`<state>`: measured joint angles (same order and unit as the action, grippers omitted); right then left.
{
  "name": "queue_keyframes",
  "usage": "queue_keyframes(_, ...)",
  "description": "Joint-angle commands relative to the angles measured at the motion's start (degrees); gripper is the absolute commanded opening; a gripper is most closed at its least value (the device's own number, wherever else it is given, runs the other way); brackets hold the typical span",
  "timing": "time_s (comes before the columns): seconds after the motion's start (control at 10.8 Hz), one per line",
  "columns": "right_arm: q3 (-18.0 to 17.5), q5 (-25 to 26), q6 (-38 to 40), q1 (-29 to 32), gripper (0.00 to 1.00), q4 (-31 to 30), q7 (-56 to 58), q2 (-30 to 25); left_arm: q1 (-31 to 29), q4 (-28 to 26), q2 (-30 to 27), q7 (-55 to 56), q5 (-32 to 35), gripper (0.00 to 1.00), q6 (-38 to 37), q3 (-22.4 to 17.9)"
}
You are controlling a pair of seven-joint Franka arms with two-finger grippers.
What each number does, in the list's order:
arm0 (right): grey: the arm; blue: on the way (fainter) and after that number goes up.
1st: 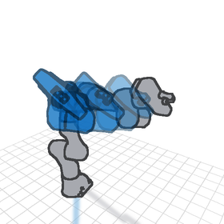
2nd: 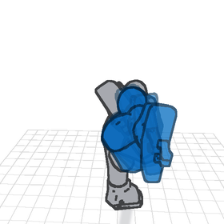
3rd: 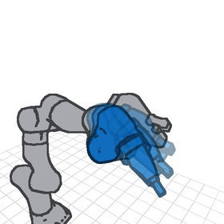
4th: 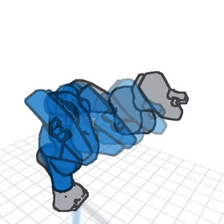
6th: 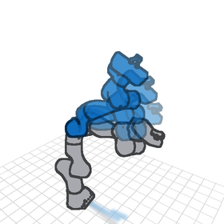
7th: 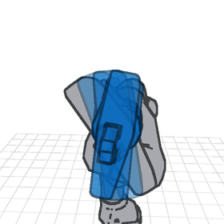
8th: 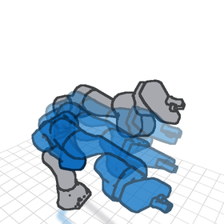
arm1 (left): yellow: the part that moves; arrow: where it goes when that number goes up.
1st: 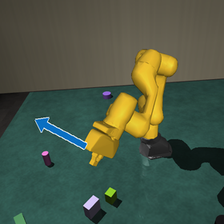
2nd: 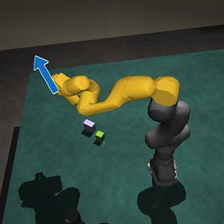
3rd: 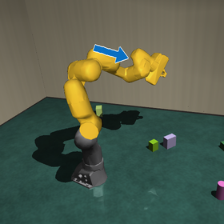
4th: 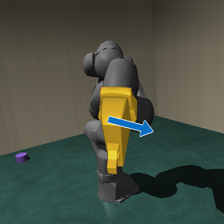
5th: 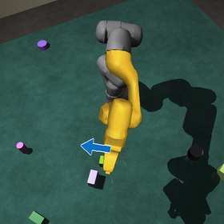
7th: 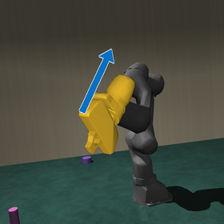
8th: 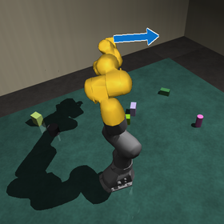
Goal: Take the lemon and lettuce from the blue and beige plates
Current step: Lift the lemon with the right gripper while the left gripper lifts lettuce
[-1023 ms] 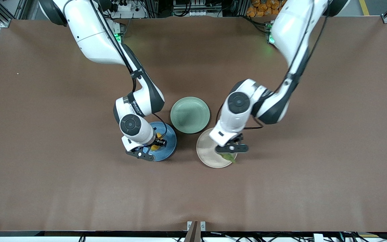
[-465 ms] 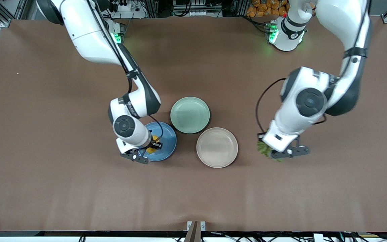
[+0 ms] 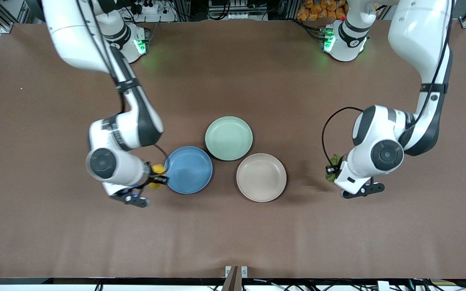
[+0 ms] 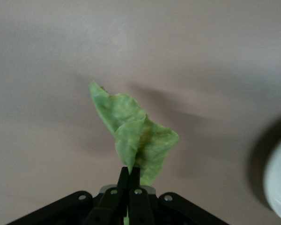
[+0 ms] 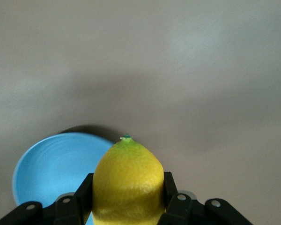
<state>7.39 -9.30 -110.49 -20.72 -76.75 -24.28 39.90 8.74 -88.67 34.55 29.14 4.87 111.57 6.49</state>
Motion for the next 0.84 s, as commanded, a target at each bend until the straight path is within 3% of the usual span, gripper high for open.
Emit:
queue_keyframes(0.0,-0.4,0.0,2.5,4.5,0.0,0.5,10.6,-0.7,-2.5,0.3,2.7,-0.2,-0.2,0.0,-0.4,0.2)
queue_keyframes(0.47,1.7,2.6,4.3,10.2,0.0,-0.2,28.0,-0.1,-2.7,0.6,7.1,0.7,-0.3,0.0,1.8,0.2)
queue_keyframes(0.65,1.7,2.6,3.9,12.5,0.0,-0.2,33.0,0.6,-2.5,0.6,8.5,1.0,-0.2,0.26,2.9,0.2)
queue_keyframes(0.74,1.7,2.7,2.7,12.9,0.0,-0.9,33.5,0.9,-2.7,0.6,8.2,1.0,-0.2,0.82,3.0,0.2)
